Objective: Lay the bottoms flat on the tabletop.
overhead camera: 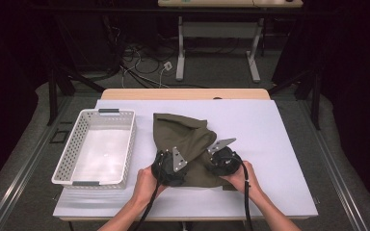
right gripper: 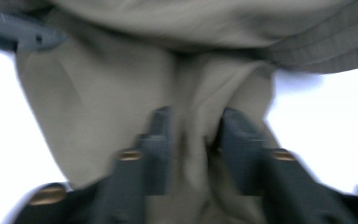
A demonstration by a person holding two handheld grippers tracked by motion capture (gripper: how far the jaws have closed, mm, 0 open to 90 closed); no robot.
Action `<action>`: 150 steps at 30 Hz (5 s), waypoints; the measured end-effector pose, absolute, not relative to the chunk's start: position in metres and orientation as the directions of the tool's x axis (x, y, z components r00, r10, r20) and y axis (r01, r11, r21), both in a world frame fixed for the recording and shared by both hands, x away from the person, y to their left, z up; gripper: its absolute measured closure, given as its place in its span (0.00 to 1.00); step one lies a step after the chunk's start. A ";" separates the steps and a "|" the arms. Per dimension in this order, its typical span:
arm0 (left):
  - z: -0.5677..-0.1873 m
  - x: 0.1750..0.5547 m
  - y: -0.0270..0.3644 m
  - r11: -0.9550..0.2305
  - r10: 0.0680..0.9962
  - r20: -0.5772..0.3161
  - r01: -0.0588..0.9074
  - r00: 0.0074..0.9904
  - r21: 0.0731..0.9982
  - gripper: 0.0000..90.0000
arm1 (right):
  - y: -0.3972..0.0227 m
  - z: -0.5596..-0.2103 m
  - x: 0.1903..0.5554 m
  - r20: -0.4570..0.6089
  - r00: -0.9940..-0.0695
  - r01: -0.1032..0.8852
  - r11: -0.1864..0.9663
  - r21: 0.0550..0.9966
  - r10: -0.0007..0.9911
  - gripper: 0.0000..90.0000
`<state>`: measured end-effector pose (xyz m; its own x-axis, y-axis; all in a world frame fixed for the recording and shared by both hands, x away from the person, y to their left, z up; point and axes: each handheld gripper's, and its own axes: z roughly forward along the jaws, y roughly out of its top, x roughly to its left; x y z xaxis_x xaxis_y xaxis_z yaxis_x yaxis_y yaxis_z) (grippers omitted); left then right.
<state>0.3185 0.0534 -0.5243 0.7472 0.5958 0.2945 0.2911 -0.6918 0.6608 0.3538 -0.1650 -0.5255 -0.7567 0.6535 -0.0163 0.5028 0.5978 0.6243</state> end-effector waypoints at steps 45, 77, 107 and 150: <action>-0.542 0.328 0.057 -0.740 0.581 0.333 0.311 0.743 0.597 0.85 | -0.174 -0.543 0.369 0.026 -0.757 0.533 0.594 0.602 0.653 0.83; -0.538 0.324 0.052 -0.738 0.563 0.340 0.272 0.754 0.618 0.77 | -0.176 -0.542 0.380 0.003 -0.707 0.555 0.552 0.622 0.707 0.89; -0.530 0.316 0.040 -0.744 0.539 0.327 0.256 0.776 0.617 0.44 | -0.188 -0.537 0.383 0.022 -0.697 0.564 0.529 0.634 0.717 0.63; -0.522 0.319 0.057 -0.695 0.589 0.302 0.278 0.750 0.663 0.50 | -0.194 -0.532 0.385 0.009 -0.684 0.577 0.534 0.618 0.729 0.58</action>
<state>0.3194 0.0573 -0.5224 0.7496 0.5888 0.3022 0.2782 -0.6947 0.6633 0.3850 -0.1943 -0.5320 -0.6842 0.7292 0.0089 0.5772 0.5340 0.6178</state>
